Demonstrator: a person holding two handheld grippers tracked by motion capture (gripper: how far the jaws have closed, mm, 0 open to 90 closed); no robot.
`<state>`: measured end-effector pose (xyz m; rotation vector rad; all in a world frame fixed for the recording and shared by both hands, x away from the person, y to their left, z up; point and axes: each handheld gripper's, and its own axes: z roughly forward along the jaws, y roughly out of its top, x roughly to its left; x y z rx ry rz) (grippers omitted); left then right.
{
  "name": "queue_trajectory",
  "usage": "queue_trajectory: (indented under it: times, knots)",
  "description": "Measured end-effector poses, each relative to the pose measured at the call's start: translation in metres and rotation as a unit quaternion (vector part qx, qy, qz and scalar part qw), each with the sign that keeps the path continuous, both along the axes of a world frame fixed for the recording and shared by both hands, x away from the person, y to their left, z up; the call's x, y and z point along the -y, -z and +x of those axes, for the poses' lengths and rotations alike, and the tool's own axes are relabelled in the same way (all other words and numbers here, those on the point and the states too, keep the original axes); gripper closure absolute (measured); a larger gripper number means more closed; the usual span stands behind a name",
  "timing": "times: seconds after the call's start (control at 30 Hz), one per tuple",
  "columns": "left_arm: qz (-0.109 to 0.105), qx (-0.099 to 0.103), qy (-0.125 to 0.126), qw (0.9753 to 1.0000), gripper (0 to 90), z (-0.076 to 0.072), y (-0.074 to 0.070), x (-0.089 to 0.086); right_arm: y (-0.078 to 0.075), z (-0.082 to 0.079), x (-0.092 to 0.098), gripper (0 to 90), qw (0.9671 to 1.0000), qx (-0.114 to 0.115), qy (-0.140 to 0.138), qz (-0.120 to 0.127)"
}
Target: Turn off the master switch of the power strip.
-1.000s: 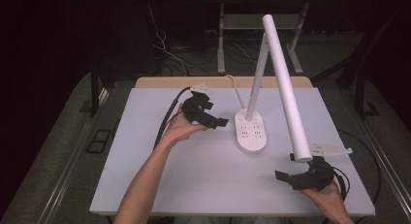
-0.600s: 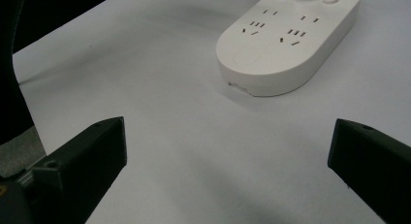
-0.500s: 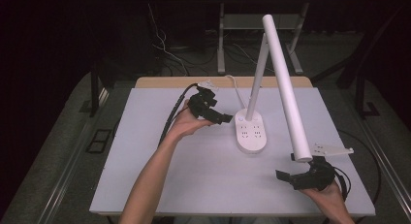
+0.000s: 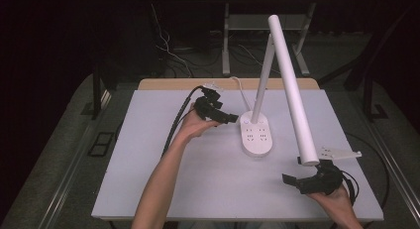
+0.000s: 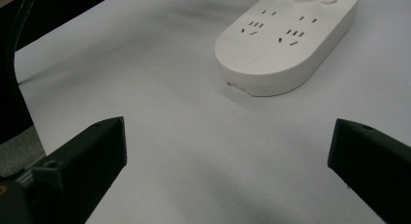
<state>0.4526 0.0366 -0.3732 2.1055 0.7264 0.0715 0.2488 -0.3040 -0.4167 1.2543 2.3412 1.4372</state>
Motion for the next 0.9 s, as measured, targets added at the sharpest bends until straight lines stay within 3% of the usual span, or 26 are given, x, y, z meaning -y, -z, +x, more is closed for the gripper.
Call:
queue_trajectory:
  times: [0.67, 0.9]
  knots:
    - [-0.022, -0.035, -0.015, 0.9990, 14.6, 0.012, 0.025, 0.012, 0.001, 0.000, 0.001, 0.0, 1.0000, 0.002, 0.000, -0.004]
    - [-0.030, -0.036, -0.025, 0.9986, 19.7, 0.016, 0.032, 0.013, 0.001, 0.001, 0.000, 0.0, 1.0000, -0.001, 0.000, -0.006]
